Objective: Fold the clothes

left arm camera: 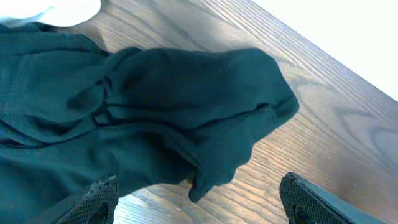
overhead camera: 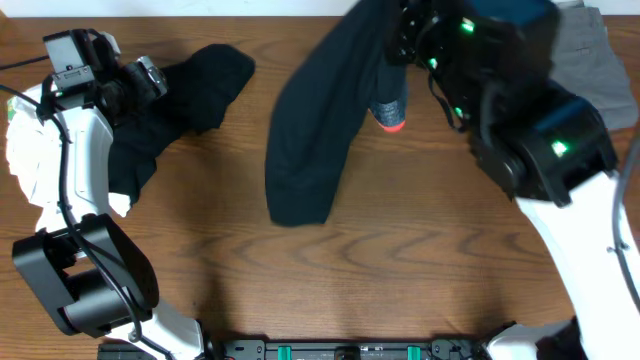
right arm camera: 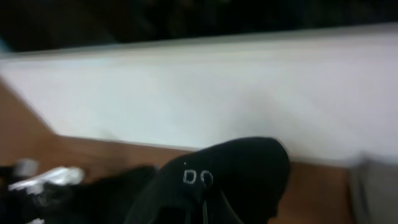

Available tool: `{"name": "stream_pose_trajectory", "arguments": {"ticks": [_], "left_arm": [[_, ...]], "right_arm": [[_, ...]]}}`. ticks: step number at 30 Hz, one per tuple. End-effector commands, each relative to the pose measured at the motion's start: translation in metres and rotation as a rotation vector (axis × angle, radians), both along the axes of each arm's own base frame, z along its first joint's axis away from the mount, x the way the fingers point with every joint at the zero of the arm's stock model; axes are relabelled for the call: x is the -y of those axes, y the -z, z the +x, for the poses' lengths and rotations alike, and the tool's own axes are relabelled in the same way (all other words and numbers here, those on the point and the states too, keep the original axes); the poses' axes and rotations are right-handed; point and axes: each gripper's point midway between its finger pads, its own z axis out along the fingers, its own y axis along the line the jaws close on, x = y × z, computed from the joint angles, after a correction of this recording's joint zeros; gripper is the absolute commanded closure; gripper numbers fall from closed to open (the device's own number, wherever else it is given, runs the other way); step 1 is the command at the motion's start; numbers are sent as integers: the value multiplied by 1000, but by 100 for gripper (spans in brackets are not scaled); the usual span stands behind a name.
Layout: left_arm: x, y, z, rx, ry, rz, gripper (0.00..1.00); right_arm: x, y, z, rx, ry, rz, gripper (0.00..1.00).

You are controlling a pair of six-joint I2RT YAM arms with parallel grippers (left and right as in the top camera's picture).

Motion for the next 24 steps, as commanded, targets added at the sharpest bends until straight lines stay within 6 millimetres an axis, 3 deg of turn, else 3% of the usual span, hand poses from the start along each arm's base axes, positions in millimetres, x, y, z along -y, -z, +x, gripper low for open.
{"name": "stream_pose_trajectory", "arguments": {"ticks": [1,3,6,10,12,17,24], "left_arm": [[4,-14,3,32,12,-2,16],[4,-14,3,31,12,-2,16],[6,-13,4,31,18,-2,16],[18,-13,6,34,77,26,16],[29,-13,7,34,126,49,16],[68,-4,-1,-15,270,84,16],[138,24,-50,-221,503,78,16]], "right_arm": [[29,40,31,-108,192,15,93],[36,73,44,-193,215,-33,80],[50,122,60,-320,264,-103,51],[70,173,76,-456,310,-144,33],[79,186,80,-498,306,-136,31],[94,194,74,-577,203,-123,28],[116,221,37,-764,163,-223,25]]}}
